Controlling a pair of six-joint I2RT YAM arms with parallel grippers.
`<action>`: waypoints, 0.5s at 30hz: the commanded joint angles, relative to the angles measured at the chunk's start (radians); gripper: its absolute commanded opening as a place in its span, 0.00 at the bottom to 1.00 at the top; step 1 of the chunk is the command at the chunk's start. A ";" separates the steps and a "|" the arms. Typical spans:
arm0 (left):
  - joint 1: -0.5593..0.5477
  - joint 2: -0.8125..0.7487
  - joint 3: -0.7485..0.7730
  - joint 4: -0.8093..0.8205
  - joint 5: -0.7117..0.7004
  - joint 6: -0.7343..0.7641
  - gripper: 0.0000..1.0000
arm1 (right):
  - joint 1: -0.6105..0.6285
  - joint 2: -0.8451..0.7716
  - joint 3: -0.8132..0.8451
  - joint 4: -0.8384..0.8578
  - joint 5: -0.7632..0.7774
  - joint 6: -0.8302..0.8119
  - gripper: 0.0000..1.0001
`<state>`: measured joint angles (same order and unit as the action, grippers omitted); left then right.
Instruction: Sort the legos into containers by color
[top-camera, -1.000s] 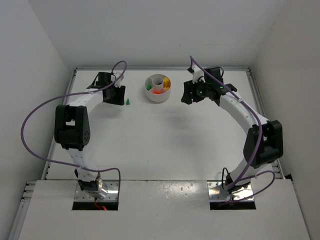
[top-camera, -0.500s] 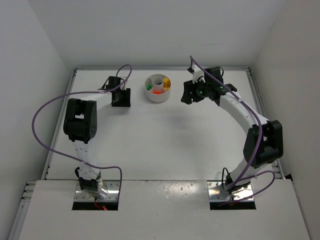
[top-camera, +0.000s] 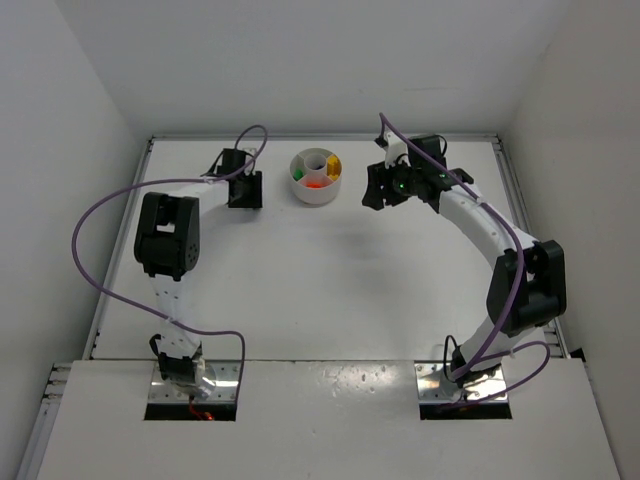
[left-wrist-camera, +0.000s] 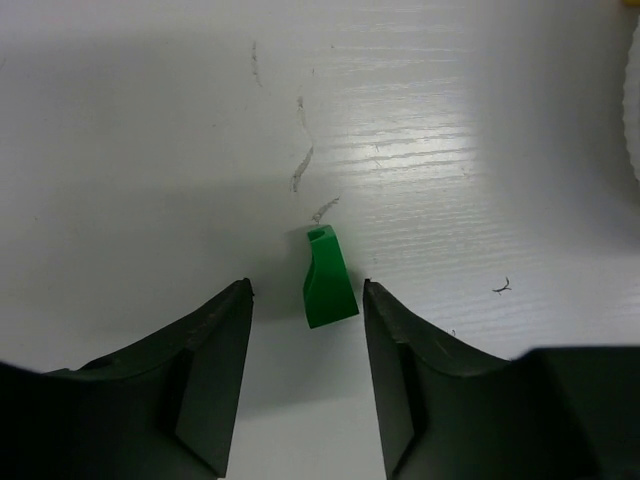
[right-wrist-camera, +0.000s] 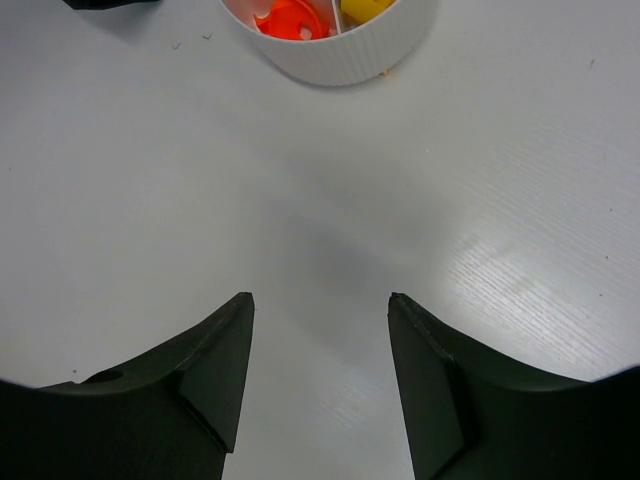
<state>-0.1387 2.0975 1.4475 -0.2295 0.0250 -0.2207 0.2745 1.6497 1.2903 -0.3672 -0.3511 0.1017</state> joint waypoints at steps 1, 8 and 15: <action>-0.009 0.013 0.027 0.010 -0.007 -0.014 0.51 | -0.004 -0.011 -0.002 0.037 -0.011 -0.008 0.57; -0.009 0.013 0.027 0.001 -0.017 0.007 0.32 | -0.004 -0.002 0.007 0.037 -0.011 -0.008 0.57; 0.010 -0.080 0.005 -0.010 0.125 0.030 0.15 | -0.004 -0.011 0.007 0.037 -0.011 -0.008 0.57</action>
<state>-0.1375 2.1006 1.4494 -0.2333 0.0628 -0.1974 0.2745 1.6505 1.2900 -0.3668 -0.3511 0.1020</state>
